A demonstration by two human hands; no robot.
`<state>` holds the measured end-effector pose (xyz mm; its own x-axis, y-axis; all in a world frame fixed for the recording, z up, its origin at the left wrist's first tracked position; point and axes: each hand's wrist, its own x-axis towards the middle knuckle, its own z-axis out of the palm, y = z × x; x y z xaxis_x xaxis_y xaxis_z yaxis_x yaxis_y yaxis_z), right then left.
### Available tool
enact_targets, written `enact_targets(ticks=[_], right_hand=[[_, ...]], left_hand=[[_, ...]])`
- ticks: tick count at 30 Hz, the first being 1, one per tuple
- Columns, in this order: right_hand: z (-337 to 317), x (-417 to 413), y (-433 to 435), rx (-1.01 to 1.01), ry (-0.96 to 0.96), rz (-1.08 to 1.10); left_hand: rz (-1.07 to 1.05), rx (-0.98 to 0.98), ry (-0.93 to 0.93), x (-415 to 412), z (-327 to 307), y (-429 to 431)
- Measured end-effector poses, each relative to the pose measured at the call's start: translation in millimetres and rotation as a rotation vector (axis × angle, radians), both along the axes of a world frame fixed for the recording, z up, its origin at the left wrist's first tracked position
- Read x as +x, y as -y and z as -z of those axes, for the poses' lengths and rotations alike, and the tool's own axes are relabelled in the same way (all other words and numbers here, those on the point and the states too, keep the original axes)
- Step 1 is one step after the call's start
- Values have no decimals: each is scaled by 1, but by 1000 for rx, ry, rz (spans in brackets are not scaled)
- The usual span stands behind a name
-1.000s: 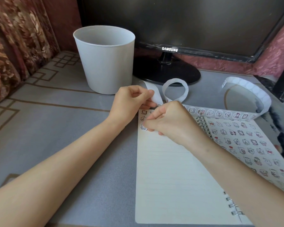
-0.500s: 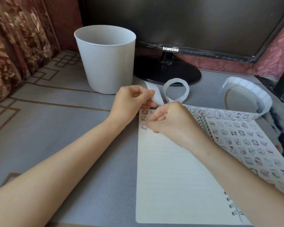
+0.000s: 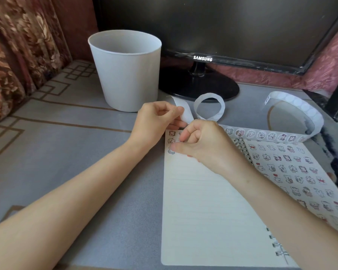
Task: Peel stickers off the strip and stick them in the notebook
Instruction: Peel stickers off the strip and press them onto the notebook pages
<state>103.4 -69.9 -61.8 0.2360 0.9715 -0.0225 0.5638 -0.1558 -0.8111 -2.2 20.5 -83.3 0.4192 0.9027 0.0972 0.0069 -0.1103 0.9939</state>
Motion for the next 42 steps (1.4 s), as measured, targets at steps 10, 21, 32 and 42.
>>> enact_targets(ticks=[10, 21, 32, 42], right_hand=[[-8, 19, -1, 328, 60, 110], [-5, 28, -4, 444, 276, 100], [-8, 31, -3, 462, 172, 137], [-7, 34, -2, 459, 64, 174]], left_hand=[[-4, 64, 47, 0, -6, 3], [19, 151, 53, -1, -12, 8], [53, 73, 64, -1, -15, 9], [125, 101, 0, 2, -12, 14]])
